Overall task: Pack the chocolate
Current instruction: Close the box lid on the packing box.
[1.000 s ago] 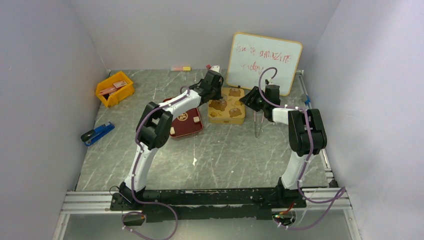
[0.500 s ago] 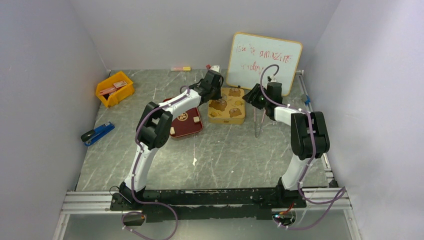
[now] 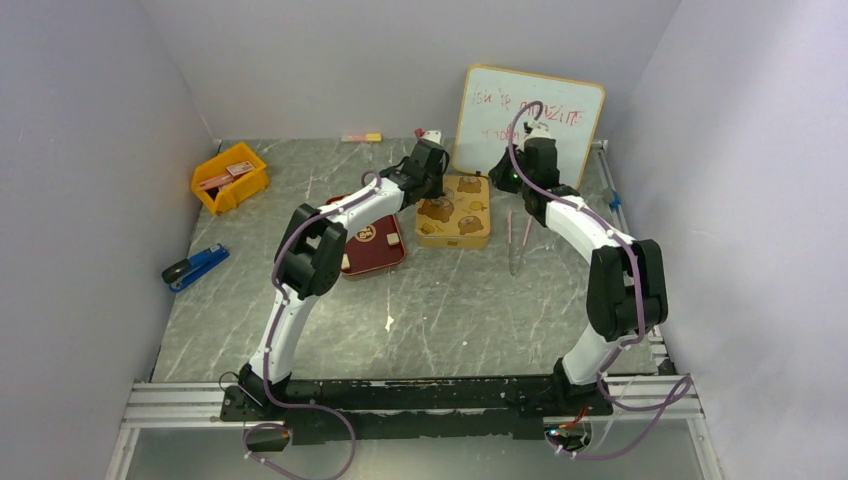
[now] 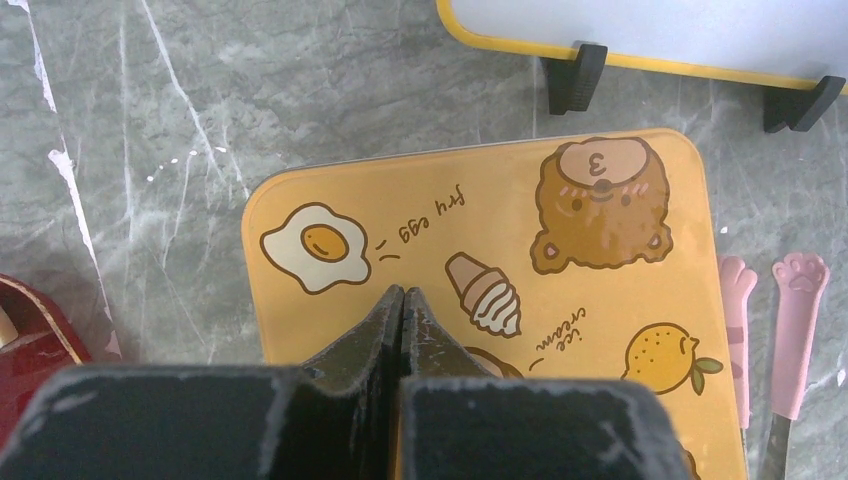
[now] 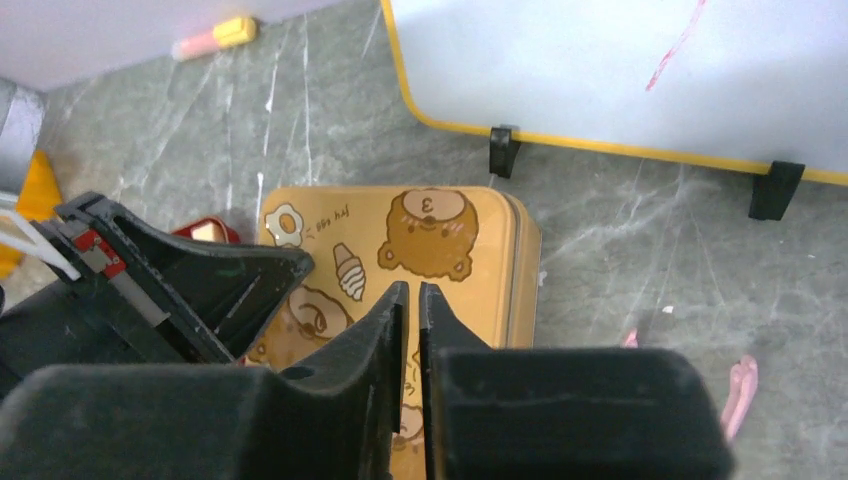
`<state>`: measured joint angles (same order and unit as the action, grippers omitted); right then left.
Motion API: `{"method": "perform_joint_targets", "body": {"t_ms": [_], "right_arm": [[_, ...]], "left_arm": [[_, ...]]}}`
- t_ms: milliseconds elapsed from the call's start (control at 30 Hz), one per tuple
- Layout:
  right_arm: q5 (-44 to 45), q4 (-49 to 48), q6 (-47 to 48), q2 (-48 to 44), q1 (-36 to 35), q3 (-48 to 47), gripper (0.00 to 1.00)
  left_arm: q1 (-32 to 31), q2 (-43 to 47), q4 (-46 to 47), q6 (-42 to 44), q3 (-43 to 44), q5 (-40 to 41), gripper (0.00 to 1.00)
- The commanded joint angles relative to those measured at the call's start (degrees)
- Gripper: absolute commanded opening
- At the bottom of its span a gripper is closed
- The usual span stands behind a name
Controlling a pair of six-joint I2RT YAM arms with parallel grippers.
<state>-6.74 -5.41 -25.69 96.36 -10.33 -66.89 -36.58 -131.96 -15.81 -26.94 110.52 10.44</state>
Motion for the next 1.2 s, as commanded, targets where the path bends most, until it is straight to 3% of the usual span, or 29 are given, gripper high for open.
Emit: {"method": "perform_joint_targets", "body": {"t_ms": [0,300,767,1000,1167], "right_arm": [[6.44,9.53,5.43,-1.05,-3.09,-4.64,0.03],[14.84,15.59,8.52,-3.33,-8.66,-6.8,0.0],[17.12,19.09,9.36,-8.2,-11.31,-6.13,0.0],[17.23,19.85,8.12,-7.47,-11.88,-2.24,0.0],[17.27,18.06,5.55,-5.14,-12.02,5.62,0.0]], "left_arm": [[-0.4,-2.42,-5.54,1.37,0.57,0.99,0.05],[-0.77,-3.01,-6.41,1.63,1.32,1.35,0.05],[-1.2,-4.09,-7.3,1.64,2.68,1.75,0.05],[-1.28,-4.18,-7.41,1.63,2.7,1.99,0.05],[-1.3,-4.09,-7.48,1.96,2.68,2.16,0.05]]}}
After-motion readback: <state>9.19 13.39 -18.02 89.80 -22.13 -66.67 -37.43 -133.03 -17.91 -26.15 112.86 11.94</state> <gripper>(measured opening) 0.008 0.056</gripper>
